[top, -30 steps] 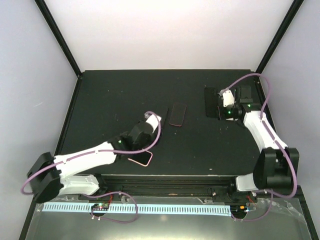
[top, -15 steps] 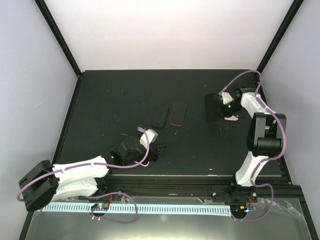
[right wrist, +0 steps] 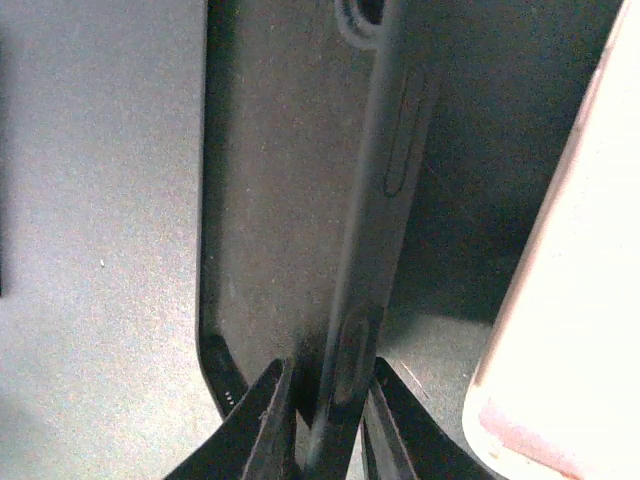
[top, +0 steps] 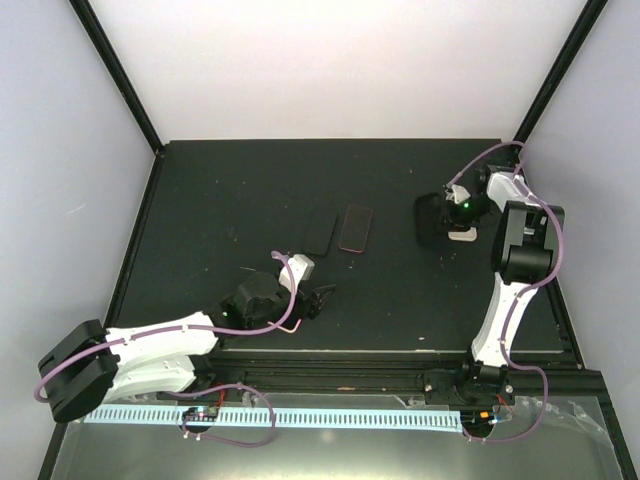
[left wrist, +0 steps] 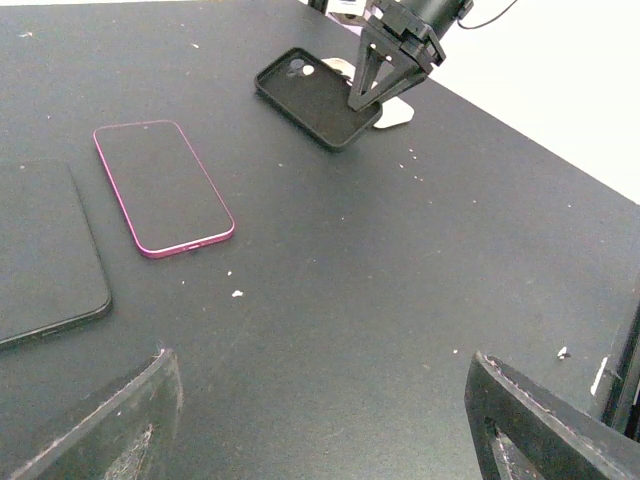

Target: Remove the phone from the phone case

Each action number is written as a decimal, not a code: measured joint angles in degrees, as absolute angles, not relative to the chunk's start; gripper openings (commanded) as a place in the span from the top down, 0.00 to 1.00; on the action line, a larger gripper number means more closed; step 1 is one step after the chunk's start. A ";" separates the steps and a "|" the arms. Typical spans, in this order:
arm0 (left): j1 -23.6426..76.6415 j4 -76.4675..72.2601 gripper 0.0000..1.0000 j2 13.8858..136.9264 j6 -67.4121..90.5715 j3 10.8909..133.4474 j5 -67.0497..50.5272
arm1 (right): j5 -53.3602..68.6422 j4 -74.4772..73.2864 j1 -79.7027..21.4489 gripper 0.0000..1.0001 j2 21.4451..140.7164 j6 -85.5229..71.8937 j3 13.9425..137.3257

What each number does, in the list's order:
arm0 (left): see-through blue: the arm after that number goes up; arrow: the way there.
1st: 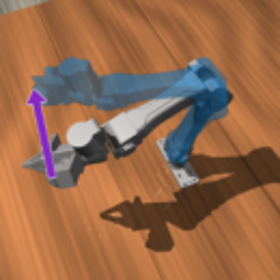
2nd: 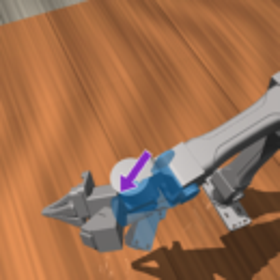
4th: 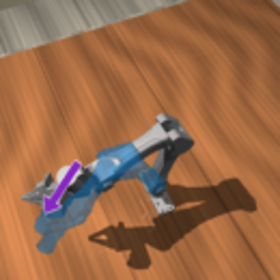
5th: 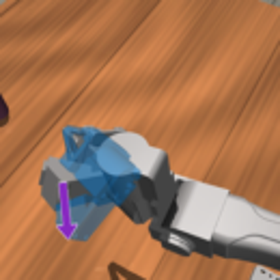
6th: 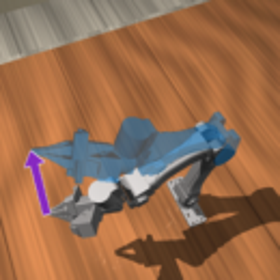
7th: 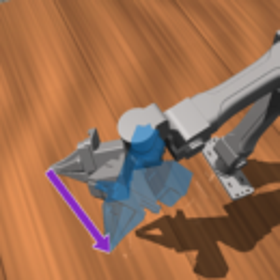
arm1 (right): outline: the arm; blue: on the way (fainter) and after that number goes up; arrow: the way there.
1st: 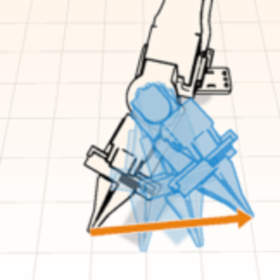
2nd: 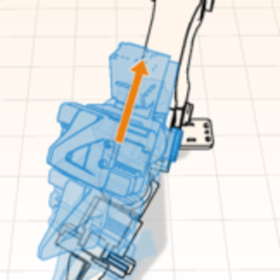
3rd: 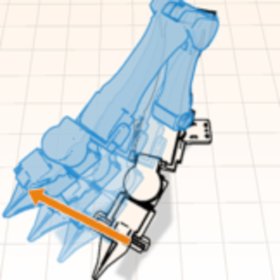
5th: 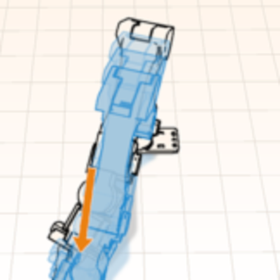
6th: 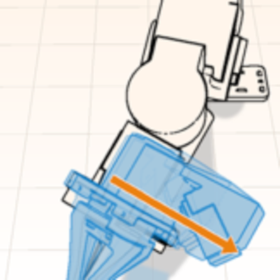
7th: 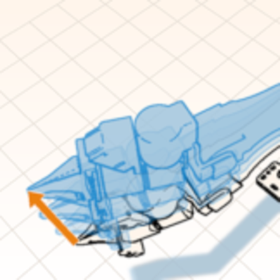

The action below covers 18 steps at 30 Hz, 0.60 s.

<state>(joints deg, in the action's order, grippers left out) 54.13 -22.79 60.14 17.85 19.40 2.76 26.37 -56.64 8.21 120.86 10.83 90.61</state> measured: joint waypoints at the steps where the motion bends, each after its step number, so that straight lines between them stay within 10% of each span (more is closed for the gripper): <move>1: 54.11 -22.76 0.21 60.27 17.93 19.40 2.76 | 26.44 -57.08 8.25 0.76 121.38 10.96 91.26; 18: 53.30 -19.14 0.10 59.07 23.07 19.84 5.30 | 23.64 -58.89 8.36 0.61 108.20 13.10 79.50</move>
